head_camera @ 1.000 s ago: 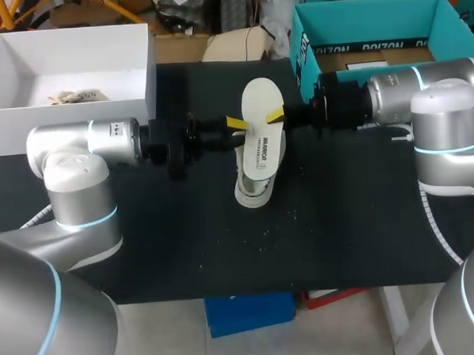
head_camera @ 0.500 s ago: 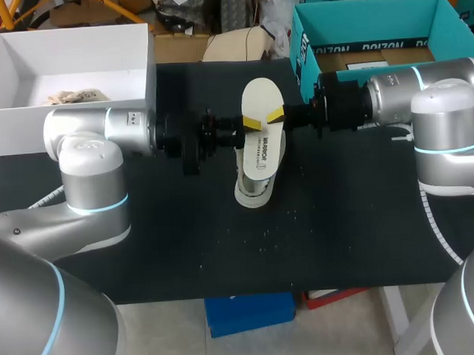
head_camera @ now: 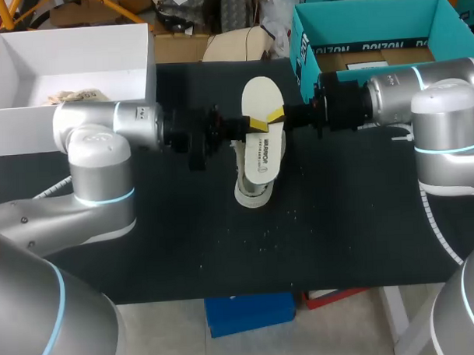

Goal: Take the shoe out of the shoebox, open the shoe tongue, remove and reinsert the insole, then place the shoe into the shoebox

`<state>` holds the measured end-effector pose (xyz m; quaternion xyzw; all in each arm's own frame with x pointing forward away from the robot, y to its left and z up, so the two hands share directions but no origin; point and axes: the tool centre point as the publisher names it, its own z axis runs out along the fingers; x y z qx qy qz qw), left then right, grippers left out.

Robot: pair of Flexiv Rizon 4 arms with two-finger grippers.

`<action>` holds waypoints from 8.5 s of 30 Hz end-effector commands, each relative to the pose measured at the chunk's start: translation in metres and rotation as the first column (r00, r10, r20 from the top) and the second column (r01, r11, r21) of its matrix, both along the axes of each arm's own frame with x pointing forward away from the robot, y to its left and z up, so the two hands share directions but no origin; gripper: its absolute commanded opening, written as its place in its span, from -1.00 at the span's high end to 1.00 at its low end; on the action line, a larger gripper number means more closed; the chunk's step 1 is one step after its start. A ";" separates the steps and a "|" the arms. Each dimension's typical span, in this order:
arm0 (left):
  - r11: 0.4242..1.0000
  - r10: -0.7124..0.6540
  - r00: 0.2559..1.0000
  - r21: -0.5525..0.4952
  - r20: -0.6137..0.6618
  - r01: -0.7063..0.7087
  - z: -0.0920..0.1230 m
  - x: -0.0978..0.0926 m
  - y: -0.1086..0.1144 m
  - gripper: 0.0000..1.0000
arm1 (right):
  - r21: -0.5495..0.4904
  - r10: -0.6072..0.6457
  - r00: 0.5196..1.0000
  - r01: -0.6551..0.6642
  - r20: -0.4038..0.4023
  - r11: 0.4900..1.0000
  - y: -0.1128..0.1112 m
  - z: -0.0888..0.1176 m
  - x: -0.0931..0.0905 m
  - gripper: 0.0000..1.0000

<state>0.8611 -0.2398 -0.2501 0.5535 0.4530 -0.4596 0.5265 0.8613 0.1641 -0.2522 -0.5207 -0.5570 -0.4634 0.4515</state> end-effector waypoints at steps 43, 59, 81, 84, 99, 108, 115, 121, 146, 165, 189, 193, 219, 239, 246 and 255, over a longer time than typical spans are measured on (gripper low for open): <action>0.935 0.082 0.965 0.353 -0.248 0.011 -0.039 -0.082 0.081 1.00 | -0.606 -0.025 0.905 0.305 0.425 0.735 -0.091 0.024 -0.055 -1.00; 0.865 -0.092 0.853 0.383 -0.513 0.324 -0.059 -0.101 0.086 1.00 | -0.713 0.264 0.744 0.380 0.614 0.589 -0.100 0.022 -0.098 -1.00; 0.702 -0.156 0.830 0.530 -0.536 0.475 -0.072 -0.083 0.050 1.00 | -0.701 0.269 0.727 0.385 0.631 0.601 -0.100 0.022 -0.099 -1.00; 0.682 -0.161 0.825 0.543 -0.541 0.489 -0.072 -0.075 0.043 1.00 | -0.701 0.269 0.727 0.385 0.631 0.601 -0.100 0.022 -0.099 -1.00; 0.648 -0.140 0.792 0.550 -0.595 0.527 -0.098 -0.042 0.034 1.00 | -0.701 0.269 0.727 0.385 0.631 0.601 -0.100 0.022 -0.099 -1.00; 0.636 -0.139 0.801 0.568 -0.582 0.523 -0.111 -0.016 0.022 1.00 | -0.701 0.269 0.727 0.385 0.631 0.601 -0.100 0.022 -0.099 -1.00; 0.680 -0.115 0.819 0.556 -0.562 0.478 -0.120 0.003 0.015 1.00 | -0.701 0.269 0.727 0.385 0.631 0.601 -0.100 0.022 -0.099 -1.00; 0.683 -0.054 0.839 0.593 -0.542 0.426 -0.121 0.010 0.014 0.85 | -0.701 0.269 0.727 0.385 0.631 0.601 -0.100 0.022 -0.099 -1.00; 0.586 -0.041 0.810 0.643 -0.585 0.494 -0.106 -0.050 0.038 0.81 | -0.701 0.269 0.727 0.385 0.631 0.601 -0.100 0.022 -0.099 -1.00; 0.609 -0.034 0.807 0.628 -0.590 0.485 -0.116 -0.030 0.032 1.00 | -0.701 0.269 0.727 0.385 0.631 0.601 -0.100 0.022 -0.099 -1.00; 0.697 -0.052 0.823 0.569 -0.566 0.436 -0.126 0.001 0.026 1.00 | -0.701 0.269 0.727 0.385 0.631 0.601 -0.100 0.022 -0.099 -1.00; 0.710 -0.025 0.827 0.572 -0.562 0.410 -0.126 0.005 0.027 1.00 | -0.701 0.269 0.727 0.385 0.631 0.601 -0.100 0.022 -0.099 -1.00; 0.712 0.053 0.846 0.614 -0.530 0.340 -0.091 -0.006 0.036 0.10 | -0.701 0.269 0.727 0.385 0.631 0.601 -0.100 0.022 -0.099 -1.00; 0.621 0.090 0.835 0.686 -0.543 0.380 -0.112 -0.017 0.035 0.53 | -0.701 0.269 0.727 0.385 0.631 0.601 -0.100 0.022 -0.099 -1.00; 0.612 0.098 0.824 0.686 -0.559 0.393 -0.119 -0.015 0.036 1.00 | -0.701 0.269 0.727 0.385 0.631 0.601 -0.100 0.022 -0.099 -1.00; 0.610 0.128 0.826 0.701 -0.549 0.370 -0.125 -0.010 0.032 1.00 | -0.701 0.269 0.727 0.385 0.631 0.601 -0.100 0.022 -0.099 -1.00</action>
